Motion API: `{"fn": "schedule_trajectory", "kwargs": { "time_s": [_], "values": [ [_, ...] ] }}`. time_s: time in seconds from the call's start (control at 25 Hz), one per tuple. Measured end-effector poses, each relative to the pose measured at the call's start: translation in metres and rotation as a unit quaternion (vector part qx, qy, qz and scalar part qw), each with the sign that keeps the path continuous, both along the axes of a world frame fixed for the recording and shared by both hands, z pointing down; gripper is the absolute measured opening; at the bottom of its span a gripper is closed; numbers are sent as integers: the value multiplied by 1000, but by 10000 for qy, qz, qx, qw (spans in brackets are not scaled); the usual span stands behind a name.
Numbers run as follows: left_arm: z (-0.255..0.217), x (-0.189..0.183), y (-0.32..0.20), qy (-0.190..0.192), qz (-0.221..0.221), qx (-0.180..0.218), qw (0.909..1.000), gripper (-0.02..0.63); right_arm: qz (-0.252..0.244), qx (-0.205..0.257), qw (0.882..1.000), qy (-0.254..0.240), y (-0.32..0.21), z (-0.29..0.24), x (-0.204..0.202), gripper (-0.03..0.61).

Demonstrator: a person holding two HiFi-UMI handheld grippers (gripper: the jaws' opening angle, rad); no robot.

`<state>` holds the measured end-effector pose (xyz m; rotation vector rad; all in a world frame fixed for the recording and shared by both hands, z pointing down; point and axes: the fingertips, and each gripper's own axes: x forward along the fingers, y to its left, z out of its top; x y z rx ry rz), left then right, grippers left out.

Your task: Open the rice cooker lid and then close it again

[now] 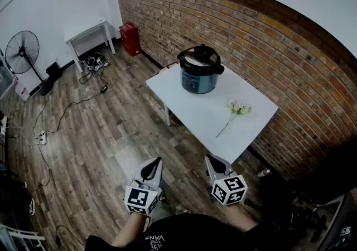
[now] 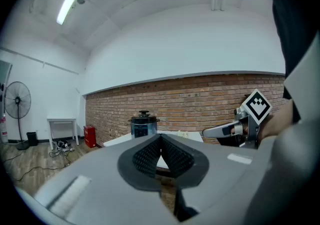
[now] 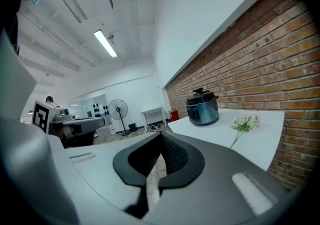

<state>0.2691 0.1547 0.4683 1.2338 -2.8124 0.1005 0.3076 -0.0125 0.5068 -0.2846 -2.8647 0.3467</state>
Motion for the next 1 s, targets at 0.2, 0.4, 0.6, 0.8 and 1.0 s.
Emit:
{"fn": "schedule_trajectory", "kwargs": {
  "time_s": [0.2, 0.4, 0.6, 0.8, 1.0],
  "values": [
    [4, -8, -6, 26, 10, -56, 10000, 2, -1, -9, 10000, -28, -3, -2, -8, 5],
    [4, -22, -9, 113, 178, 141, 9997, 3, 139, -106, 9998, -41, -4, 0, -21, 5],
    [12, -43, -10, 549, 439, 403, 9967, 142, 372, -288, 9989, -84, 0, 1, -45, 94],
    [13, -74, -5, 683, 626, 489, 9945, 232, 610, -308, 9976, -51, 3, -1, -71, 275],
    [9, -108, 7, 645, 843, 518, 9930, 284, 850, -345, 9957, -89, 14, -6, -98, 343]
  ]
}}
